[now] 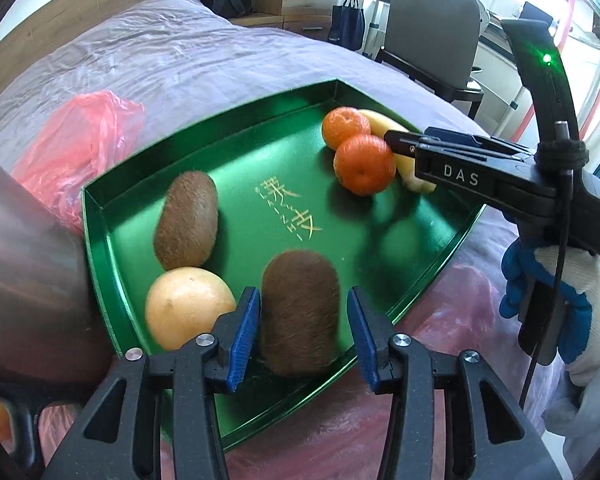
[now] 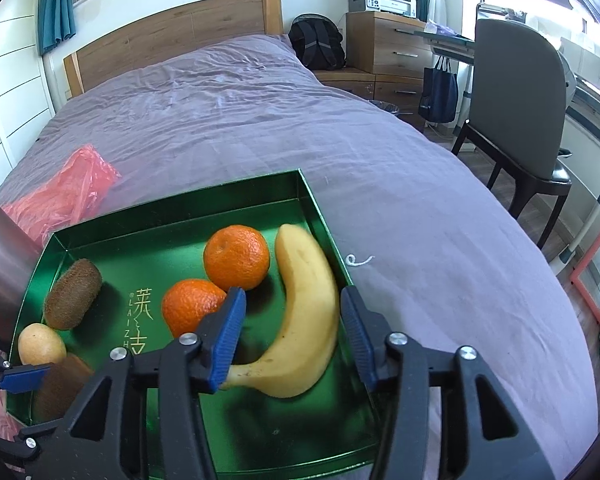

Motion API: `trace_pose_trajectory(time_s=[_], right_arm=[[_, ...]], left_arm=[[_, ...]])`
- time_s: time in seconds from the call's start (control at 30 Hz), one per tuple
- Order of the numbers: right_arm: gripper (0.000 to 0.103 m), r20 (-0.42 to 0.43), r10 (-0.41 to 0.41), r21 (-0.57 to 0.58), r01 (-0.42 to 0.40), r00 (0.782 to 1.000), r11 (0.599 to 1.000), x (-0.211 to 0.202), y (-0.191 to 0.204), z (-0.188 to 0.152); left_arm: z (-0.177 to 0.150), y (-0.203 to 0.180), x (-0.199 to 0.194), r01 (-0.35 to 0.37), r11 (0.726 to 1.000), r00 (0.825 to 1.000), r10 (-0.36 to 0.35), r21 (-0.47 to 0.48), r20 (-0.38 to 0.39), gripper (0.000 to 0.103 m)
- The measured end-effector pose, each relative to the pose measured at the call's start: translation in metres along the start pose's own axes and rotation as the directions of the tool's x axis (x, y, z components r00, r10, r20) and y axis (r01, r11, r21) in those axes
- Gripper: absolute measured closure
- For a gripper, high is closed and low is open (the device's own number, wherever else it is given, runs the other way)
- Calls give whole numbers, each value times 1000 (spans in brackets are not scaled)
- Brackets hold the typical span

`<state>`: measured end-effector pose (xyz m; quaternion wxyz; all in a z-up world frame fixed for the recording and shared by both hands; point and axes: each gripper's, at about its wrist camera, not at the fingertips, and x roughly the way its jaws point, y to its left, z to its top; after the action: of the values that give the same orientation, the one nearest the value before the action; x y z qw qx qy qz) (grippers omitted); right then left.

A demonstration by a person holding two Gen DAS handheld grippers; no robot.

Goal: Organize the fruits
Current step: 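Open both tools to release the kiwi and banana in the tray, then withdraw both open tools from the tray toward the remaining fruit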

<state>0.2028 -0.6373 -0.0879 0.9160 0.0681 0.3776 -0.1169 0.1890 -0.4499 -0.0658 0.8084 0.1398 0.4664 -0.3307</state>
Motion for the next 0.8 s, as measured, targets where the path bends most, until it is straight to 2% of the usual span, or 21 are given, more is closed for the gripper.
trace_pose_trajectory(time_s=[0.07, 0.23, 0.37, 0.67, 0.8], right_arm=[[16, 3, 0, 2, 0, 1000, 1000, -8, 1, 0], [11, 13, -8, -7, 8, 1000, 1000, -30, 7, 0], [0, 24, -13, -13, 13, 1000, 1000, -55, 14, -3], [0, 47, 2, -28, -1, 999, 1000, -111, 37, -22], [0, 57, 28, -31, -26, 998, 999, -137, 52, -38]], left_arm=[[1, 0, -7, 0, 1000, 1000, 0, 3, 11, 56], [0, -2, -29, 0, 1000, 999, -1, 10, 32, 55], [-5, -4, -51, 5, 1000, 999, -6, 12, 51, 51], [-42, 0, -106, 7, 1000, 995, -9, 22, 95, 46], [-68, 15, -128, -8, 1000, 994, 10, -22, 107, 44]])
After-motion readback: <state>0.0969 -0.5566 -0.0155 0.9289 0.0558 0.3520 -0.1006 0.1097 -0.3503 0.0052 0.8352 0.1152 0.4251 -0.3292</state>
